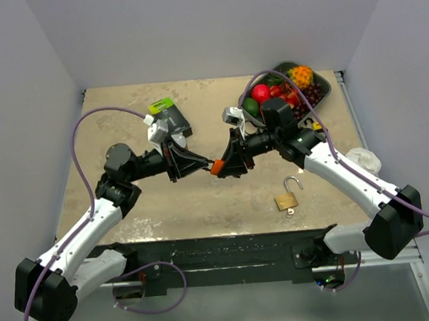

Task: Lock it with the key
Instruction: Lock the lock.

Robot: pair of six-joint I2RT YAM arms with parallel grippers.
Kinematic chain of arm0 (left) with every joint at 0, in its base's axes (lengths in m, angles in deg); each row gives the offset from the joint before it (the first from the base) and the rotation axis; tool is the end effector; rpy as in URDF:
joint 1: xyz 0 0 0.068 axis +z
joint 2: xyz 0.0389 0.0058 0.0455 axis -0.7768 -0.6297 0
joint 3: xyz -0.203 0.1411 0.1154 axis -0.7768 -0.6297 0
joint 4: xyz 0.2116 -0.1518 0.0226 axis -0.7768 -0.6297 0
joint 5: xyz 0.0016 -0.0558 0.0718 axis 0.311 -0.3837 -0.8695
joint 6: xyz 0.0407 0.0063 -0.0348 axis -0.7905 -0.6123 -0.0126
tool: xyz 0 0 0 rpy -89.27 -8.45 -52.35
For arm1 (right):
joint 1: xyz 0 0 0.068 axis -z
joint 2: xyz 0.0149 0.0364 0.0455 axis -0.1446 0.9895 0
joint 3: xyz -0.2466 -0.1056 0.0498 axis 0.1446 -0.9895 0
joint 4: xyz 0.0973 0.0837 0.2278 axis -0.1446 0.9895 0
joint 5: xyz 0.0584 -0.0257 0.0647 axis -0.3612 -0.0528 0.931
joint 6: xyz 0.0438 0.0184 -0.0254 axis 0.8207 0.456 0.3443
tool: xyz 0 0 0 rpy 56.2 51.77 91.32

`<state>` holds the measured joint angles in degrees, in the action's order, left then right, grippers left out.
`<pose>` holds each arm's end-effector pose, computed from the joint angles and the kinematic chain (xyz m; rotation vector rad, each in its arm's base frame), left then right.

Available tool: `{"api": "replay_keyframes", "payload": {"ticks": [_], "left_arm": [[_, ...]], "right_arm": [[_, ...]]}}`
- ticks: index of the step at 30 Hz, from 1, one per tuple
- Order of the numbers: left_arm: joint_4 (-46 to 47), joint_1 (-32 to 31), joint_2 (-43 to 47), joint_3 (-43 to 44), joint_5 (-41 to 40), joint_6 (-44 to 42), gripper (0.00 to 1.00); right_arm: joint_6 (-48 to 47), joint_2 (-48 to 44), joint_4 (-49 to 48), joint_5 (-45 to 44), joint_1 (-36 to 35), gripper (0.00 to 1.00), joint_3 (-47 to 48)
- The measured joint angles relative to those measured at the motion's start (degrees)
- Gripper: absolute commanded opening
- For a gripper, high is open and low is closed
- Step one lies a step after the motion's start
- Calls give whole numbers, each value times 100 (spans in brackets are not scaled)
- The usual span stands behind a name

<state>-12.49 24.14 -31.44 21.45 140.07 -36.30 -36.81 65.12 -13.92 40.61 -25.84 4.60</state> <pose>0.1876 -0.1262 0.3264 0.7330 1.5163 -1.4489 0.2233 0.1887 0.3484 -1.1936 1.6858 1.4599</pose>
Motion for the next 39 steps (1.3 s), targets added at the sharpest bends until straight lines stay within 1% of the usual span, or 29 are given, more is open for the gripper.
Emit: {"api": "replay_keyframes", "payload": {"ticks": [9, 16, 22, 29, 34, 37, 38, 39], "left_arm": [[409, -79, 11, -90, -26, 2, 0], [610, -181, 15, -105, -129, 96, 0], [505, -302, 20, -164, -238, 133, 0], [-109, -411, 177, -133, -223, -243, 0], [-341, -442, 184, -72, -179, -424, 0], [-616, -411, 153, 138, -90, -546, 0], [-691, -385, 131, 197, -46, -577, 0], [-774, -330, 109, 260, 15, -608, 0]], "right_arm": [[520, 7, -216, 256, 2, 0, -20], [581, 26, -304, 306, 2, 0, -20], [219, 17, -317, 98, -105, 0, -7], [-549, 11, 188, 28, -225, 0, 9], [-798, 11, 402, -55, -271, 0, 13], [-940, 11, 452, -57, -280, 0, 26], [-964, 9, 450, -61, -282, 2, 31], [-992, 9, 448, -72, -284, 14, 37]]}}
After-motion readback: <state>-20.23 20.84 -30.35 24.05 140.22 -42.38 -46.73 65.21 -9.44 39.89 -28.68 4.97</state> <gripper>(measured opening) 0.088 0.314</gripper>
